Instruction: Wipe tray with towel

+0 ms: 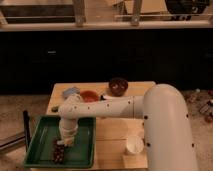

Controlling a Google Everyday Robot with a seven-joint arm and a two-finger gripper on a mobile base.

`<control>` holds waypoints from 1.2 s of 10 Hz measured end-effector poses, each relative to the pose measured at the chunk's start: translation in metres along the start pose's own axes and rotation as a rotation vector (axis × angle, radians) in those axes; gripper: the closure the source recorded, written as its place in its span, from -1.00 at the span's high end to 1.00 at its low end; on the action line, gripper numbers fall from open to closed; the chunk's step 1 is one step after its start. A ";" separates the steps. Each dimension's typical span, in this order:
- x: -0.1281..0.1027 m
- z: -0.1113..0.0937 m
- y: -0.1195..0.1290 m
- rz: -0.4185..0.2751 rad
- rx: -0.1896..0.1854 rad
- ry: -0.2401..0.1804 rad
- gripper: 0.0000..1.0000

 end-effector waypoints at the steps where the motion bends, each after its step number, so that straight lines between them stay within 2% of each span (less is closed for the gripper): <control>1: 0.007 0.002 0.012 0.007 -0.005 -0.003 -1.00; 3: 0.023 0.001 0.028 0.036 -0.006 -0.005 -1.00; 6: 0.048 -0.008 0.038 0.108 0.035 -0.005 -1.00; 10: 0.060 -0.030 0.009 0.150 0.112 0.003 -1.00; 12: 0.066 -0.033 -0.014 0.159 0.123 0.009 -1.00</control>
